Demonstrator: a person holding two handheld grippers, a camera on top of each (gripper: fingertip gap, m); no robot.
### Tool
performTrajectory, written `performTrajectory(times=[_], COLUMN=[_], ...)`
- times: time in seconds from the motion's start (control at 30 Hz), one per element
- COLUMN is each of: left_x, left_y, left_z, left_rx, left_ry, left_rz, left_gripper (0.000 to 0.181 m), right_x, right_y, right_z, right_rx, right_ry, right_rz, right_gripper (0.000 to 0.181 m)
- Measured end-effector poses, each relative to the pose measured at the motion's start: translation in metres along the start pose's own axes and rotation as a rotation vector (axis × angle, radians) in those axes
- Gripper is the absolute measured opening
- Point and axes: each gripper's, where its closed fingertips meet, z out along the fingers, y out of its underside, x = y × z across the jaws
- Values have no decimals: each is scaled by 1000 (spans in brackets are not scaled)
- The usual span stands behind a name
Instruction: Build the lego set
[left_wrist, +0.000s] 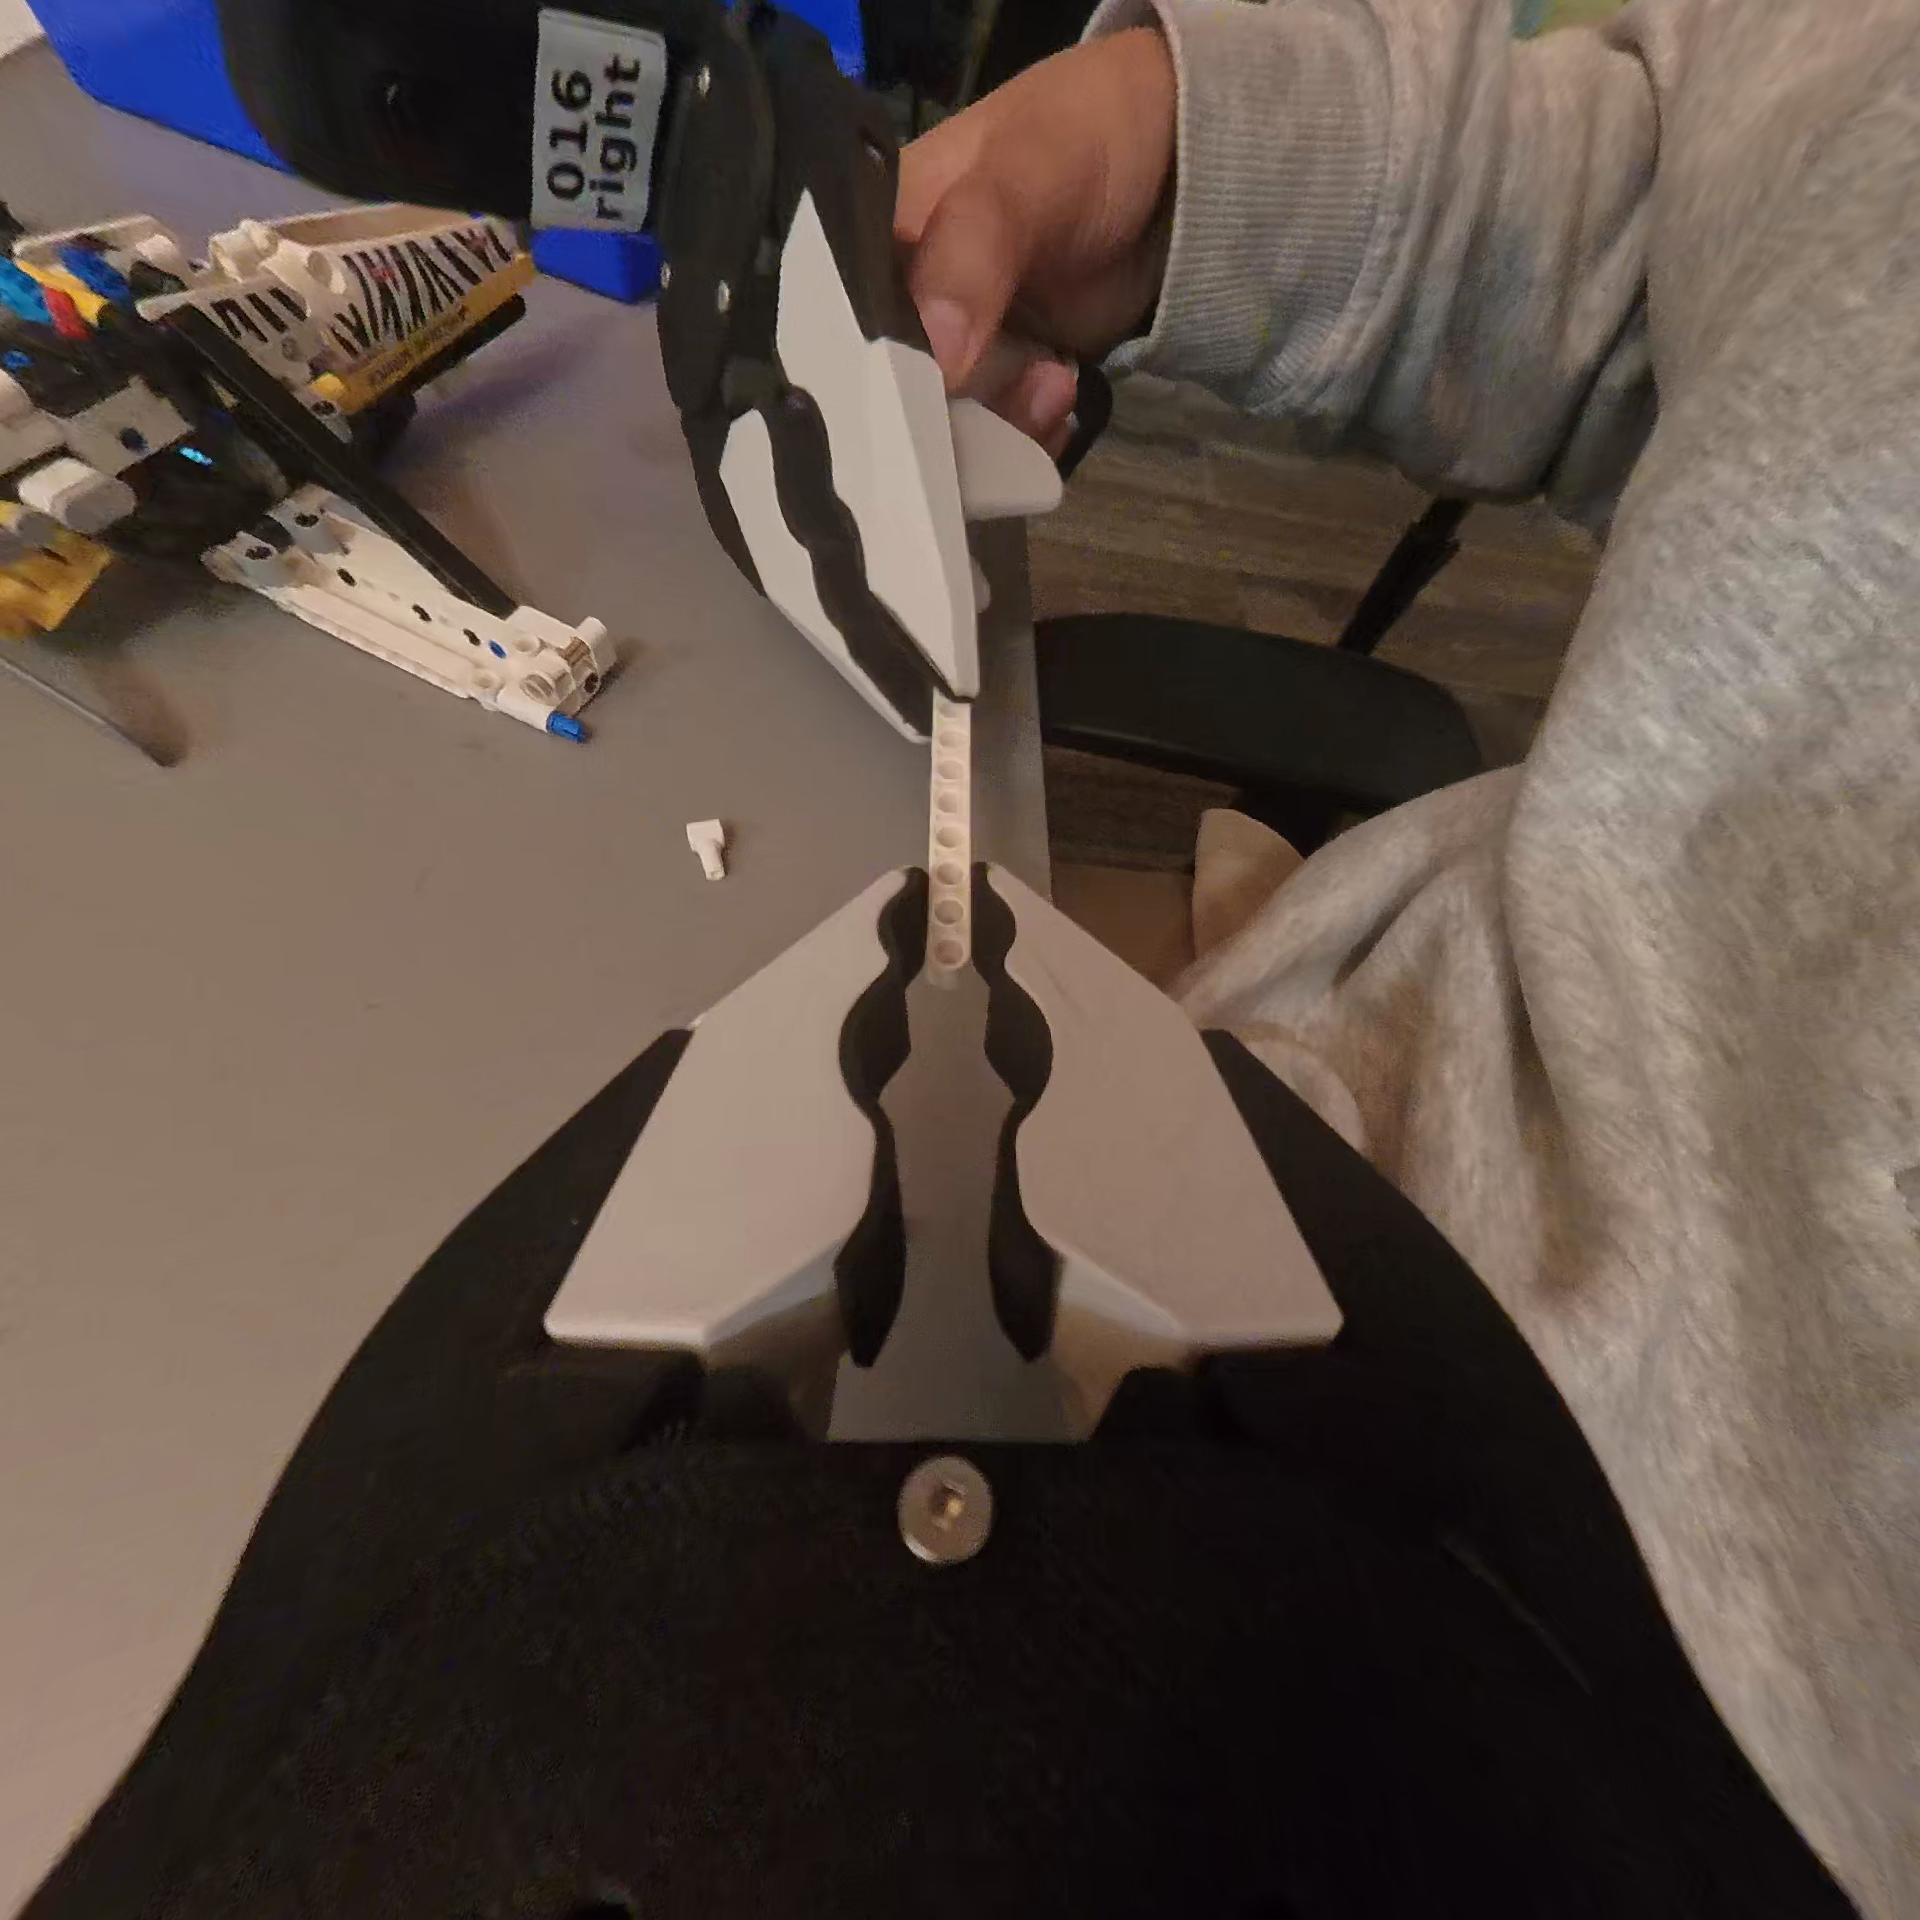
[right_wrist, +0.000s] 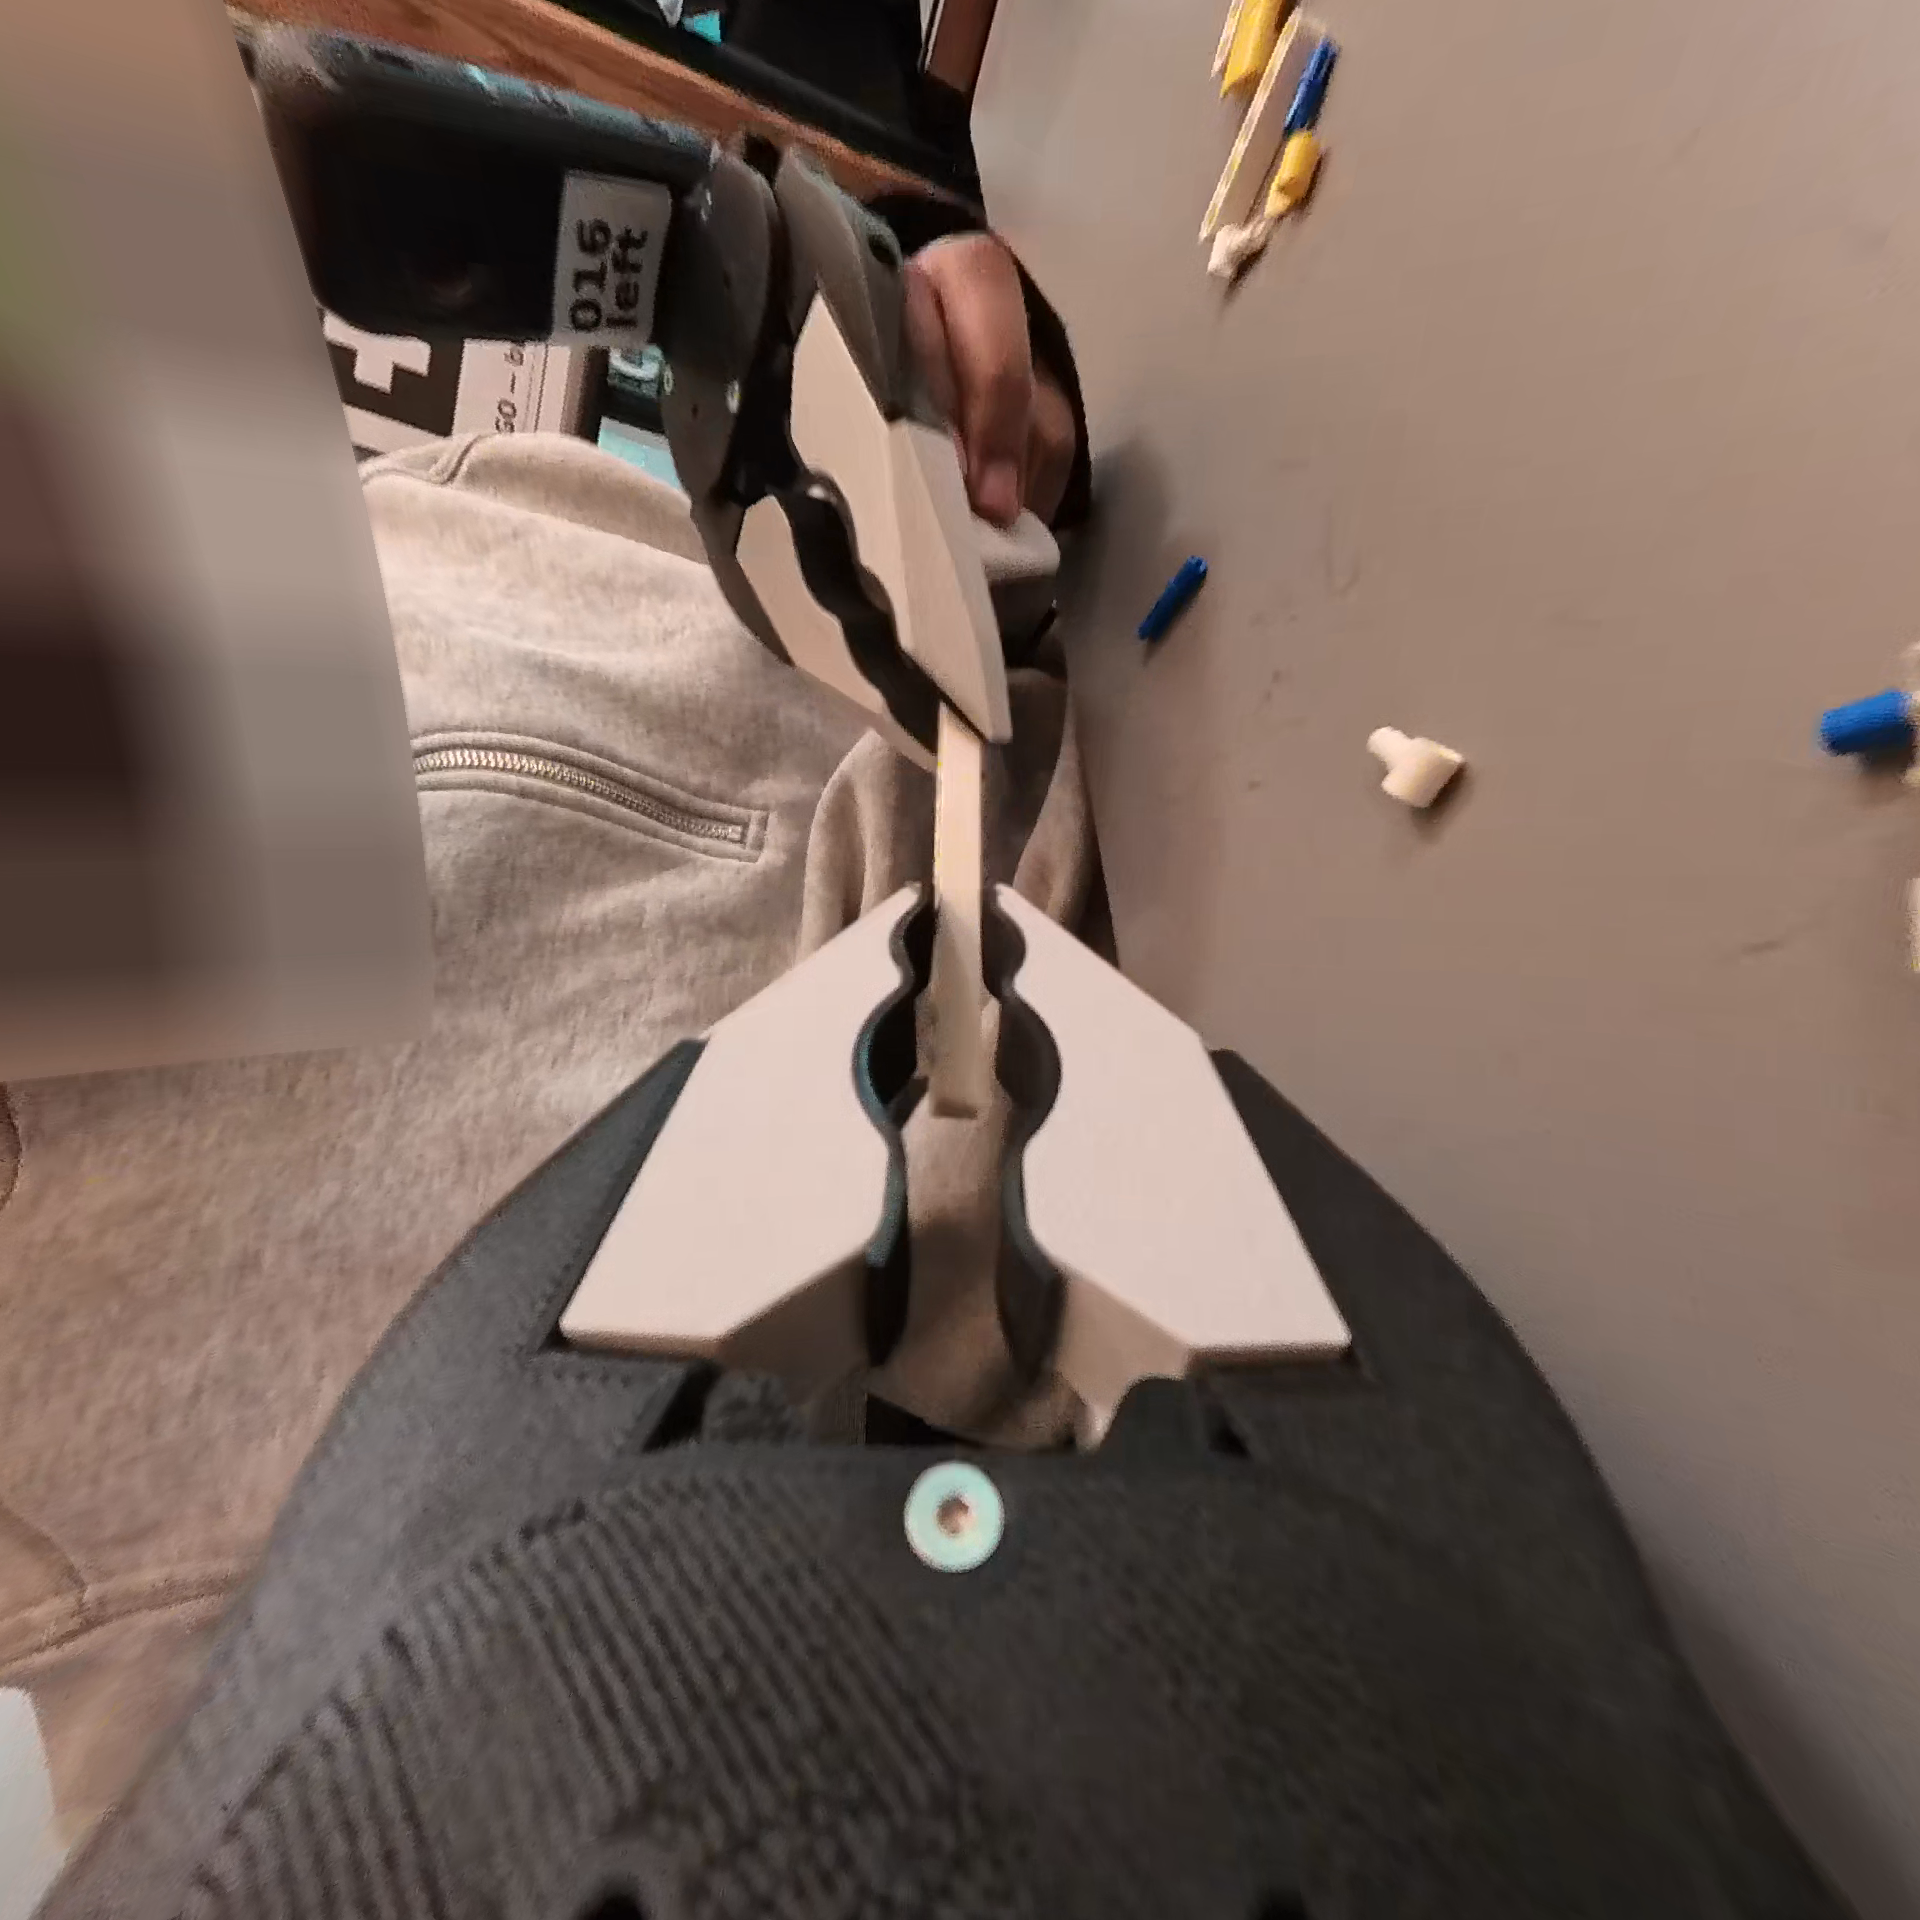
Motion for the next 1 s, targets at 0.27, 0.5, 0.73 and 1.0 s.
performTrajectory(times=[0.27,0.5,0.73,1.0], left_x=[-14,-26,-26,-28], left_y=[11,35,37,36], left_z=[8,22,24,23], left_rx=[-82,-252,-272,-267], left_ry=[-10,-31,-58,-80], left_rz=[-136,-242,-212,-199], left_gripper=[6,6,8,14], right_x=[15,53,54,42], right_y=[-26,-19,-20,-23], right_z=[-22,-30,-24,-32], right_rx=[77,-92,-101,-41], right_ry=[420,866,925,940], right_rz=[-479,-737,-816,-820], right_gripper=[37,52,49,43])
